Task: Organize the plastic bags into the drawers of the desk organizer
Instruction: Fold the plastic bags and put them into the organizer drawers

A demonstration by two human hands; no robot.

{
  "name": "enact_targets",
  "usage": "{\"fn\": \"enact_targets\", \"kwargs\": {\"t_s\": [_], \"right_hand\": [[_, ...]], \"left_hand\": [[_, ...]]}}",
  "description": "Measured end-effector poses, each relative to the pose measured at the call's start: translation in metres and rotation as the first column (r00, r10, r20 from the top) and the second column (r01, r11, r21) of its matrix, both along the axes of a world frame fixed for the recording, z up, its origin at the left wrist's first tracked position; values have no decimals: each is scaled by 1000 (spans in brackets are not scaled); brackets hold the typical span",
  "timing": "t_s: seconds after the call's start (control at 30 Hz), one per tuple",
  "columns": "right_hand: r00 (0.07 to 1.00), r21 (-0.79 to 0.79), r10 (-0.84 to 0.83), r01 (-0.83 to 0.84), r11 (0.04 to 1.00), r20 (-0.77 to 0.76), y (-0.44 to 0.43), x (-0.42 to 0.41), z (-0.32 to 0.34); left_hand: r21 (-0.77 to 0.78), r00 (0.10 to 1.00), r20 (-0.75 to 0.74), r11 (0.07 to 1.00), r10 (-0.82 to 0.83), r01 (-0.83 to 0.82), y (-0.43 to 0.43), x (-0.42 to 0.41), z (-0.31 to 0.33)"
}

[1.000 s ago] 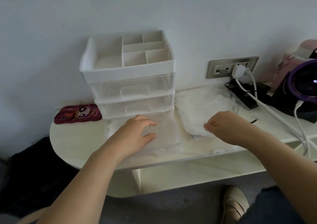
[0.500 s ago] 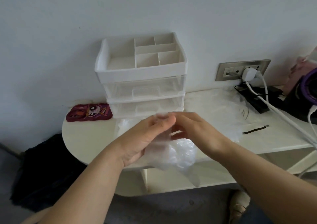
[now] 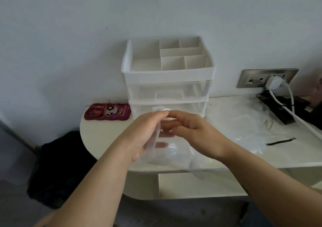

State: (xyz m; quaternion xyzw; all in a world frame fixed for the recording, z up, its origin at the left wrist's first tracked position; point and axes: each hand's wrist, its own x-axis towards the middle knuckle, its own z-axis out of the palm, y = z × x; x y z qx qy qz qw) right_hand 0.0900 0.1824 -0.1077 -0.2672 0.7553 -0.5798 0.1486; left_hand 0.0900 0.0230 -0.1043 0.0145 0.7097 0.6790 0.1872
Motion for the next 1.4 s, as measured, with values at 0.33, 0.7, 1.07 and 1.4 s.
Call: {"fn": "enact_targets", "kwargs": {"t_s": [0.33,0.7,1.07,1.4], "right_hand": [[956,405,-185,265,875,-226,30,-19,-5],[924,181,-381,368,912,42,51,-31,-3],[522,322,-412,826,463,-747,48,-32,-15],[917,754,48,294,588,-396,1,-19,-54]], "left_hand": [[190,975,97,965,-199,179,-27,-4,-1],[-4,995,87,998,55,-55,-27,-9,-8],[-654,922,-379,683,78,-326,-20,-26,-43],[-766,908,-418,523,37,-374,-12,-32,-47]]}}
